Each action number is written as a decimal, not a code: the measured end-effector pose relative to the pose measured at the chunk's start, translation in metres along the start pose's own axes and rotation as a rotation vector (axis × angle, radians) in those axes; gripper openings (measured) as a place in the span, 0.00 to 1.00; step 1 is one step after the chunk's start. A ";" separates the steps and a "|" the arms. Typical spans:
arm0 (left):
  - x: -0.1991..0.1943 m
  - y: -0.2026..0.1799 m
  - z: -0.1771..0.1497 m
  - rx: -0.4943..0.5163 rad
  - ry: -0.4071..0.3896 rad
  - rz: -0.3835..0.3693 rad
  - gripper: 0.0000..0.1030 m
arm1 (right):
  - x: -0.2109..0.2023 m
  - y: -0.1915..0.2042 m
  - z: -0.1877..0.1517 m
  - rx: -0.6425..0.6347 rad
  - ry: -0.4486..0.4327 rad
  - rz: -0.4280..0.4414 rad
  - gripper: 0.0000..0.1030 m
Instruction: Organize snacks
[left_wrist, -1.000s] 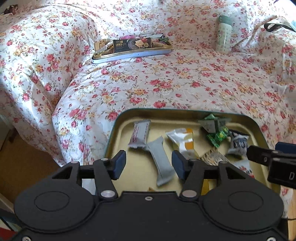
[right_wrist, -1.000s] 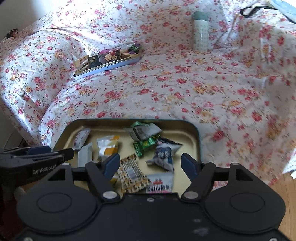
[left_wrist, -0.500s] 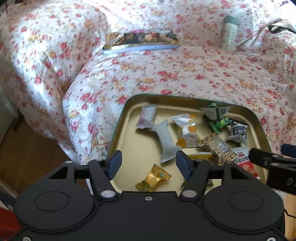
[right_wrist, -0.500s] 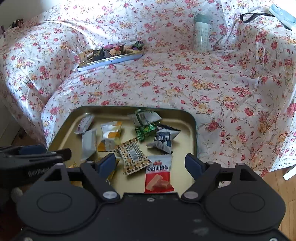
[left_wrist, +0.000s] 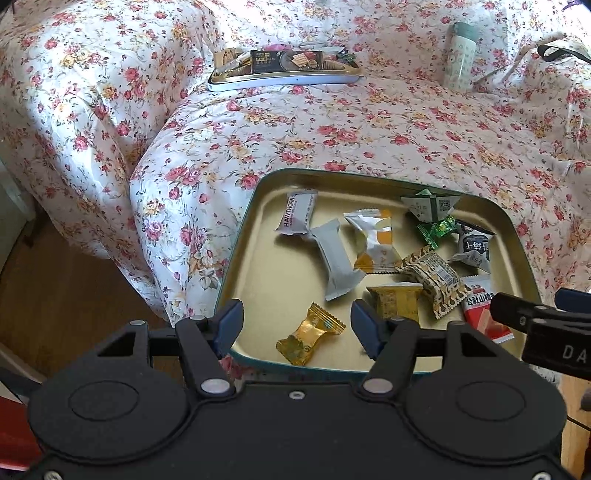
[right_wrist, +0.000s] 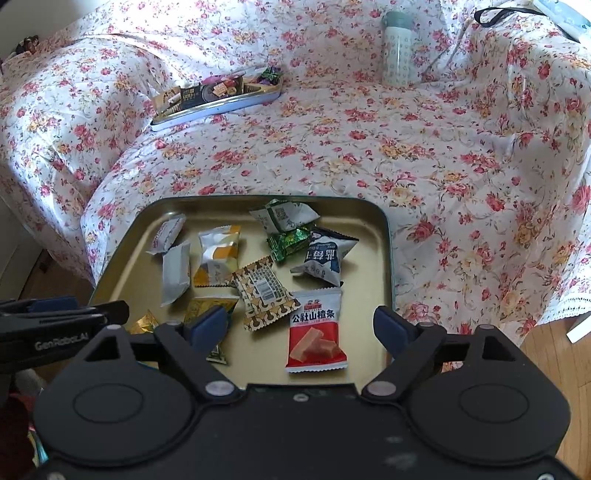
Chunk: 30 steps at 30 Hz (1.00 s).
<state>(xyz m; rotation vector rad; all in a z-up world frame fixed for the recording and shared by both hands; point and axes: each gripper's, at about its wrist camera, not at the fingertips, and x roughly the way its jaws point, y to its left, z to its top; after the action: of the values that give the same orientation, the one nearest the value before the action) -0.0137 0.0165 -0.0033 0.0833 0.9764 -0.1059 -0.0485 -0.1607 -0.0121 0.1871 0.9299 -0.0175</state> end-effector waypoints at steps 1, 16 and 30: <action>0.000 0.001 0.000 -0.002 0.002 0.002 0.66 | 0.000 -0.001 0.000 0.003 0.004 -0.002 0.90; -0.002 0.010 -0.002 -0.033 0.019 -0.001 0.66 | 0.002 0.008 -0.003 -0.041 0.022 -0.073 0.95; -0.004 0.010 -0.002 -0.032 0.014 0.000 0.66 | -0.004 0.012 -0.004 -0.075 -0.011 -0.089 0.95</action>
<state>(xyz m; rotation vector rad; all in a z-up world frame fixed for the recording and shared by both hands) -0.0164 0.0273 -0.0004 0.0551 0.9913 -0.0897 -0.0530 -0.1489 -0.0090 0.0762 0.9254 -0.0659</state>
